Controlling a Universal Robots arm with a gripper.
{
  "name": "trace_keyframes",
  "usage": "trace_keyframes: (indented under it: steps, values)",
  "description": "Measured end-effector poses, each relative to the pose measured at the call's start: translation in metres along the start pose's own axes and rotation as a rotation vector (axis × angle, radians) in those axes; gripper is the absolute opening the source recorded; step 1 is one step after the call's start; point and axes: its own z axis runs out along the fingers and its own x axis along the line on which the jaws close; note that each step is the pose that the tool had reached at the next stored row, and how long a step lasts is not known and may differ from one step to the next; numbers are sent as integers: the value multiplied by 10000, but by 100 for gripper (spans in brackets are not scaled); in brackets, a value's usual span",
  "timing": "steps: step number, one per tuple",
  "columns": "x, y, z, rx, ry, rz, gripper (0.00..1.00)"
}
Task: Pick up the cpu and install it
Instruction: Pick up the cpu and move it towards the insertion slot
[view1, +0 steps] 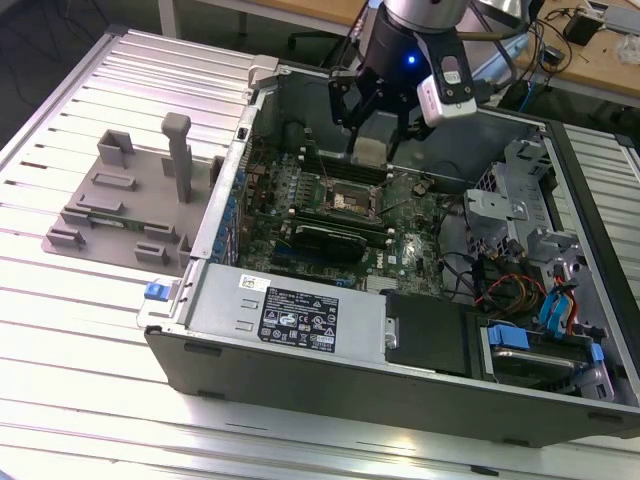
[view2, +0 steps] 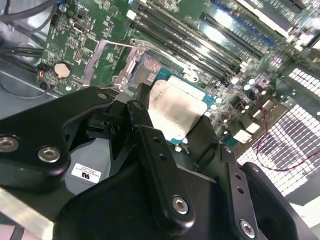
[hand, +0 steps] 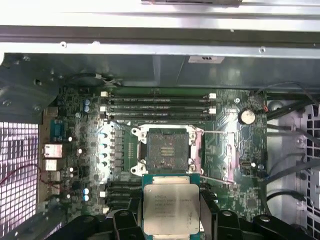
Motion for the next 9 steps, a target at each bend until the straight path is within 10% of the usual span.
trace_keyframes:
  steps: [9]
  values:
    - [7, 121, 159, 1, -5, -5, 55]
